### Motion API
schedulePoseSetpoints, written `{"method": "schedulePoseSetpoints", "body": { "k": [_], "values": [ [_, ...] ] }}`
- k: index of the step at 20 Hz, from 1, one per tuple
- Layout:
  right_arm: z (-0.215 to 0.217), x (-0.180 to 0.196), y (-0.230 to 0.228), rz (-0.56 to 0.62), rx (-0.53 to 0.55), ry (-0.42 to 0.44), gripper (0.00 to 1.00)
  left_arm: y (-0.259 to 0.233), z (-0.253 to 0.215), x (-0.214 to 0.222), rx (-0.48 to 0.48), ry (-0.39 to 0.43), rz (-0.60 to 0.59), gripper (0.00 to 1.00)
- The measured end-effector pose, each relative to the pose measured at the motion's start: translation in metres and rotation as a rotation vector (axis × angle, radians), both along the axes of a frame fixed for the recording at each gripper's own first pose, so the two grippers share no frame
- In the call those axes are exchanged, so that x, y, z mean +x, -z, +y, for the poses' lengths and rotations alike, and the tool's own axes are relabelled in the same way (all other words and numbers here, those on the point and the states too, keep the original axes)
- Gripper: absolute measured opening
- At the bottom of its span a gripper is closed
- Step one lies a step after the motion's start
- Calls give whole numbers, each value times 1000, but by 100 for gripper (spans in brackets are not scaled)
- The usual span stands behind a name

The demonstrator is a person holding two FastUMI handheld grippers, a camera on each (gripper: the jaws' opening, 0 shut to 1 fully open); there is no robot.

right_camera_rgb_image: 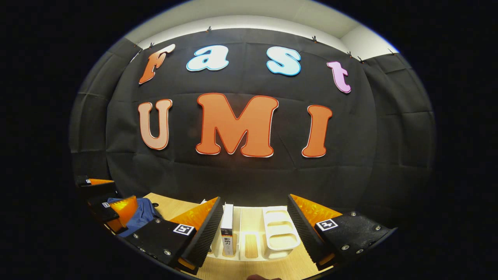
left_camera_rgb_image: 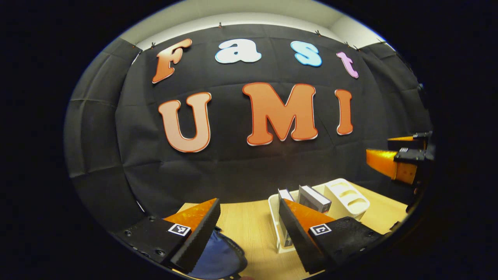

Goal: Open the schoolbag, grab two books from the bookshelf and put them into the schoolbag.

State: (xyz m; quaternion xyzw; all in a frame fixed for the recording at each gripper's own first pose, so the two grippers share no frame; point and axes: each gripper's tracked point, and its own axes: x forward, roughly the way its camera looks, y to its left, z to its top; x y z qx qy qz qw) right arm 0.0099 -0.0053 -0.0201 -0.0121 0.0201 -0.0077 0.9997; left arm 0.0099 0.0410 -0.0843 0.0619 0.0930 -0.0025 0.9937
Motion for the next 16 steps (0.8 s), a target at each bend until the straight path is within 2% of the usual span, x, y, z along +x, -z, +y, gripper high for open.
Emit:
{"method": "schedulePoseSetpoints", "body": {
  "k": [4, 9, 16],
  "values": [
    [-3, 2, 5, 10, -3, 8, 97, 40, 14, 0, 115, -5, 94, 96],
    [-10, 2, 13, 23, -10, 27, 97, 117, 38, -11, 199, -41, 318, 98],
    [-20, 0, 29, 58, -22, 69, 97, 204, 75, -40, 457, -45, 470, 98]
  ]
}}
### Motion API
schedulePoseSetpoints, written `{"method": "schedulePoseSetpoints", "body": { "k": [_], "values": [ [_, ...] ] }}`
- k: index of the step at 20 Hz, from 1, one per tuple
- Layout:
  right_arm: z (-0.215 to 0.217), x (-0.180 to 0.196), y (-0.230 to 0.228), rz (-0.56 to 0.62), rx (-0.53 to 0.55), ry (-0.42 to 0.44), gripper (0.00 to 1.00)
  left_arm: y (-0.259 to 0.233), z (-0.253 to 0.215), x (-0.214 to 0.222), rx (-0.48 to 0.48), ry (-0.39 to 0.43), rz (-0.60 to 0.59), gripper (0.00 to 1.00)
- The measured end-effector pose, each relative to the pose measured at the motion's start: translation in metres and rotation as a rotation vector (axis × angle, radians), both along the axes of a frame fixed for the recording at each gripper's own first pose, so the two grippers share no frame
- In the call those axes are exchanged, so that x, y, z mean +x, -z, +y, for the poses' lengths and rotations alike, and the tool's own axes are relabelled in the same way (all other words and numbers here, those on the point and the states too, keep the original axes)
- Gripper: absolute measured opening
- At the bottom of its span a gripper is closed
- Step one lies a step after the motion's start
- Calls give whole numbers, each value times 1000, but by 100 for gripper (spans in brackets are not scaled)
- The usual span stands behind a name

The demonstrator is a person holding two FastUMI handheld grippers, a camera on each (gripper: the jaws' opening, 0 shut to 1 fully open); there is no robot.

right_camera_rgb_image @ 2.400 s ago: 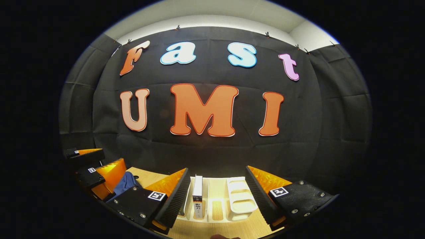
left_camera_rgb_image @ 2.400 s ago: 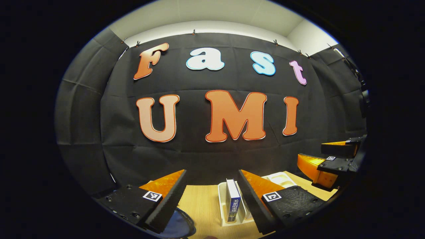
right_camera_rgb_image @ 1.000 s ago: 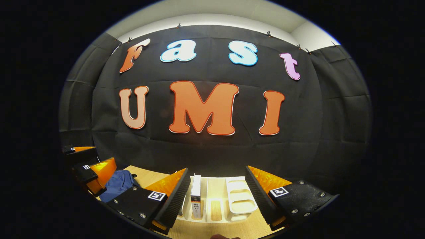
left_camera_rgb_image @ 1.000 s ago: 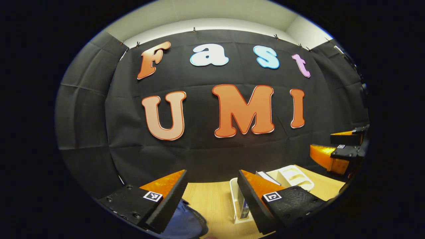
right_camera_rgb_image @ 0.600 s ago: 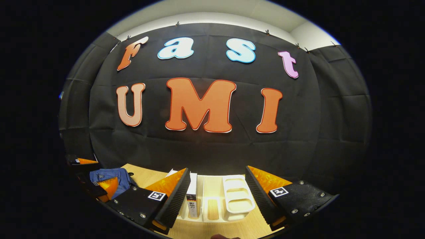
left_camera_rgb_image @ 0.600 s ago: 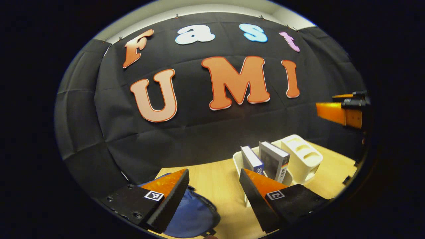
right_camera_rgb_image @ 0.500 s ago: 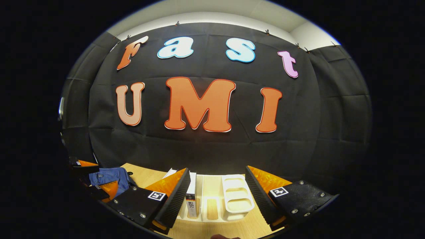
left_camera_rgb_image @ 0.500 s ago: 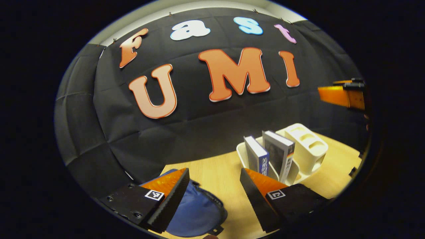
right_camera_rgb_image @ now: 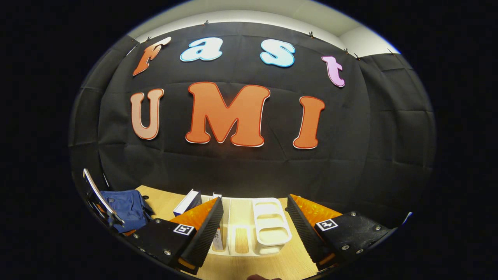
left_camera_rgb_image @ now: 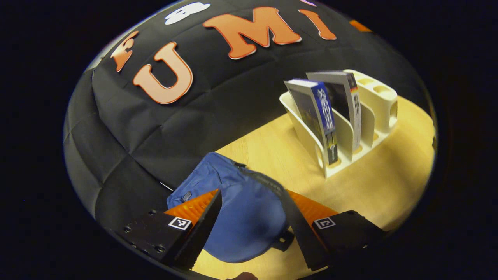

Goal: Open the schoolbag, grab two books from the bookshelf and put them into the schoolbag.

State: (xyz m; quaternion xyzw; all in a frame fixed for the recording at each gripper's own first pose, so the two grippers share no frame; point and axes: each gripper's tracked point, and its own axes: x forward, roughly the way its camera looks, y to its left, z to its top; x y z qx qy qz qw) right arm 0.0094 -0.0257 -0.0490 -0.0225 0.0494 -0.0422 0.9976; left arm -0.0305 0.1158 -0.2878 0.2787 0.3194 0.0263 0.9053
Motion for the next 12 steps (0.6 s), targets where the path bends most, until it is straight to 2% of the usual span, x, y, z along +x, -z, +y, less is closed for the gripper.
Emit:
{"method": "schedulePoseSetpoints", "body": {
  "k": [4, 7, 12],
  "values": [
    [1, -1, 5, 14, -17, 3, 97, 31, 7, -10, 167, 77, 63, 98],
    [4, -2, 5, 14, -32, 6, 97, 49, 10, -15, 246, 109, 117, 97],
    [6, -2, 10, 24, -41, 13, 97, 82, 26, -33, 308, 105, 211, 96]
  ]
}}
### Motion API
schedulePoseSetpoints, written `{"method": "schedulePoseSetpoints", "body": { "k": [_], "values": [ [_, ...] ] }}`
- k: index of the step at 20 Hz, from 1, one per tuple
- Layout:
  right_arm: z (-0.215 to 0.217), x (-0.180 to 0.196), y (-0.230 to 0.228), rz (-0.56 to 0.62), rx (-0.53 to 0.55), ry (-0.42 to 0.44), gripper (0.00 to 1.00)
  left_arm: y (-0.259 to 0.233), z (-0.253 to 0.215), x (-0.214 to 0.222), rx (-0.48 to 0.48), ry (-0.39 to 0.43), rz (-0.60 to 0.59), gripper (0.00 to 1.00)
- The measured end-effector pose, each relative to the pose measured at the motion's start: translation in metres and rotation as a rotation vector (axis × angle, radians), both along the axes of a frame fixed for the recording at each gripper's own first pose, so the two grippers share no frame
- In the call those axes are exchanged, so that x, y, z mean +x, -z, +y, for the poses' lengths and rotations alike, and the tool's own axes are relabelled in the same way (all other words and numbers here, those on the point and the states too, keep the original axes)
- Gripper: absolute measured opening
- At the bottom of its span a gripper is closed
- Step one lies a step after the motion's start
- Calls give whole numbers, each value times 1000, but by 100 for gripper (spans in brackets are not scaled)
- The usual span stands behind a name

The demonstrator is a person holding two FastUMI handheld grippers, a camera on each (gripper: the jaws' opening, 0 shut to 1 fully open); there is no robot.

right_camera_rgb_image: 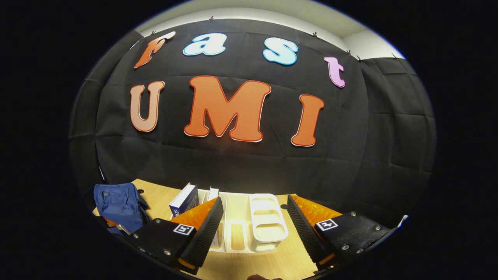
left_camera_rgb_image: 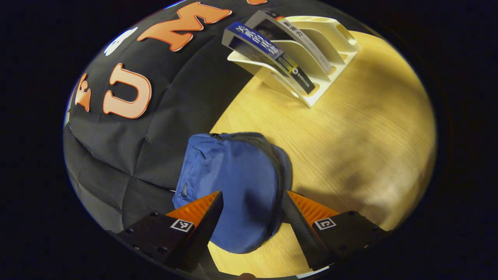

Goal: Open the schoolbag, grab two books from the bookshelf and put them into the schoolbag.

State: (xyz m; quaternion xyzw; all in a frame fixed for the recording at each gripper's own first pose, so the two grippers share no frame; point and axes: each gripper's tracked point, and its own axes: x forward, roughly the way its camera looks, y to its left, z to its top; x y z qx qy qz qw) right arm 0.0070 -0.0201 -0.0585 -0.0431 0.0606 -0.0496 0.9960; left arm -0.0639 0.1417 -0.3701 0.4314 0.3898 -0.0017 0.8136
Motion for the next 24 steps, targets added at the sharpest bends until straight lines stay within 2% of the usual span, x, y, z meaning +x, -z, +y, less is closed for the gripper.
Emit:
{"method": "schedulePoseSetpoints", "body": {
  "k": [4, 11, 15, 19, 21, 22, 23, 24],
  "values": [
    [2, 1, -2, -5, -10, 1, 98, 22, 12, -1, 1, -33, 28, 97],
    [0, 2, 0, -2, -11, 6, 98, 10, 14, 5, -10, -47, 12, 96],
    [0, 3, 1, -1, -11, 8, 97, 23, 19, 10, -20, -75, 16, 96],
    [1, 2, 4, 7, -5, 2, 98, 32, 13, 12, 29, -44, 22, 93],
    [2, 2, 2, 0, -8, 0, 97, 37, 9, 12, 14, -33, 45, 90],
    [1, 1, 2, -2, -9, 0, 98, 38, 9, 10, 8, -38, 53, 84],
    [1, 2, 2, -1, -8, 0, 98, 36, 10, 11, 9, -42, 57, 69],
    [0, 1, 2, -2, -8, 3, 98, 34, 13, 10, 8, -48, 60, 63]
  ]
}}
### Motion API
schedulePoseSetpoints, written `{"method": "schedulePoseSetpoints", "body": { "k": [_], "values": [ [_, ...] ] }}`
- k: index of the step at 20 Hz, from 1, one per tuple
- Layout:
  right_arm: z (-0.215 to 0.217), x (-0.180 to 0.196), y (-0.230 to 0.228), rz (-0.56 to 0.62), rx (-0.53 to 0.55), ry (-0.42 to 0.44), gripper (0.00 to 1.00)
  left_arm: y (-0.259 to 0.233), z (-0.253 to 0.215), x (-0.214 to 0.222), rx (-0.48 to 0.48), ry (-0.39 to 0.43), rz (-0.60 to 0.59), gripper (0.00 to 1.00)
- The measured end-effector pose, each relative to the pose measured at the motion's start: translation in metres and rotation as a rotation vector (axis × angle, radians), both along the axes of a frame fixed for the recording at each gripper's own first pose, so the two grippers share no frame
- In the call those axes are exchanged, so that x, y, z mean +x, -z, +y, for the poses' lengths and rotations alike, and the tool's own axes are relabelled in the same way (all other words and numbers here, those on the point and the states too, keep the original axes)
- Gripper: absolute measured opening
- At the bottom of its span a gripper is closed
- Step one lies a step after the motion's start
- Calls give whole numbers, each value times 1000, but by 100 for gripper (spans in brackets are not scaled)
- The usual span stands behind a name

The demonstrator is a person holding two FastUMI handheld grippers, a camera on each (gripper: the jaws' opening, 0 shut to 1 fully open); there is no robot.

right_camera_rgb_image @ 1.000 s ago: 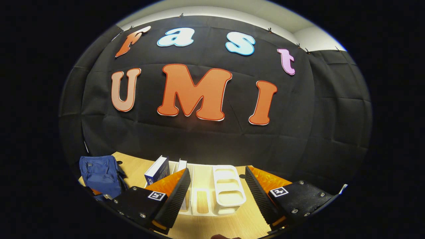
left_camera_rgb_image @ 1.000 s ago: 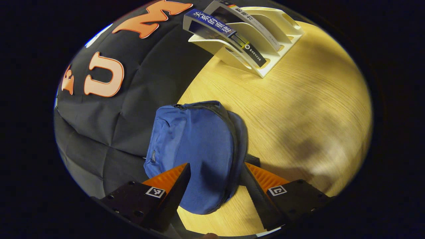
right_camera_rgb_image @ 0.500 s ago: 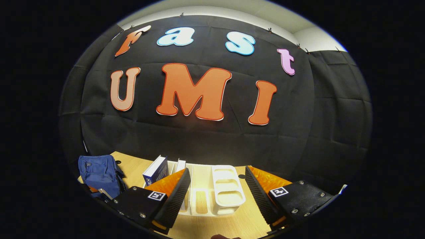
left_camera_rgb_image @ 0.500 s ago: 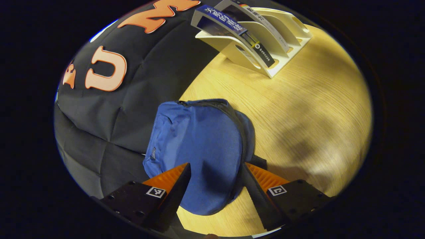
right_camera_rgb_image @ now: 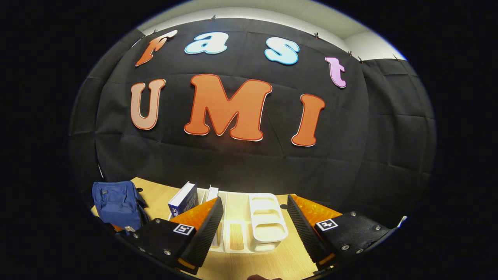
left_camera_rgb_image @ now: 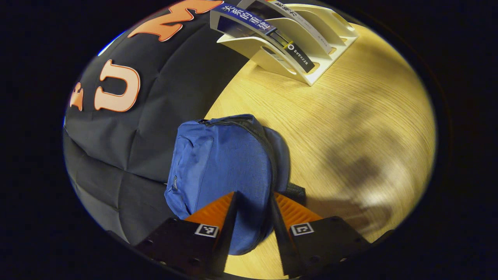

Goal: Open the schoolbag, grab two books from the bookshelf and put them into the schoolbag.

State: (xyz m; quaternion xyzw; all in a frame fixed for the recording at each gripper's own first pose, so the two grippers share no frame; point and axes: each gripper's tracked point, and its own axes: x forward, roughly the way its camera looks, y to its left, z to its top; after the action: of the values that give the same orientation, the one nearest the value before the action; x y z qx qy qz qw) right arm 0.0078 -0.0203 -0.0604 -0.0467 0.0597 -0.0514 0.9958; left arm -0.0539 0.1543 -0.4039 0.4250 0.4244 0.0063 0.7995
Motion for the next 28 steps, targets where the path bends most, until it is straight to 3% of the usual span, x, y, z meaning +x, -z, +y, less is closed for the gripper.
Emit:
{"method": "schedulePoseSetpoints", "body": {
  "k": [1, 2, 3, 5, 8, 12, 17, 23, 28],
  "values": [
    [-1, 0, 0, -2, 2, 2, 98, -1, 3, 0, -5, -14, 1, 55],
    [-2, -1, 0, -3, 3, 3, 97, 0, 4, 0, -17, -26, 7, 39],
    [-1, -1, -1, -4, 3, 4, 98, 1, 4, -1, -28, -32, 25, 29],
    [0, -1, 0, -1, 1, 1, 98, 1, 5, -2, -35, -34, 38, 18],
    [1, -1, 3, 11, -10, -7, 98, -3, 4, 1, -51, -27, 47, 10],
    [16, 3, 11, 44, -9, -54, 98, -14, 5, 7, -169, -60, 62, 5],
    [47, 8, 45, 209, -30, -165, 97, -29, 16, 20, -346, -135, 73, 2],
    [82, 23, 46, 276, -5, -239, 98, -67, 20, 42, -478, -109, 79, 2],
    [104, 43, 52, 360, -27, -258, 98, -102, 29, 58, -483, -52, 66, 2]
  ]
}}
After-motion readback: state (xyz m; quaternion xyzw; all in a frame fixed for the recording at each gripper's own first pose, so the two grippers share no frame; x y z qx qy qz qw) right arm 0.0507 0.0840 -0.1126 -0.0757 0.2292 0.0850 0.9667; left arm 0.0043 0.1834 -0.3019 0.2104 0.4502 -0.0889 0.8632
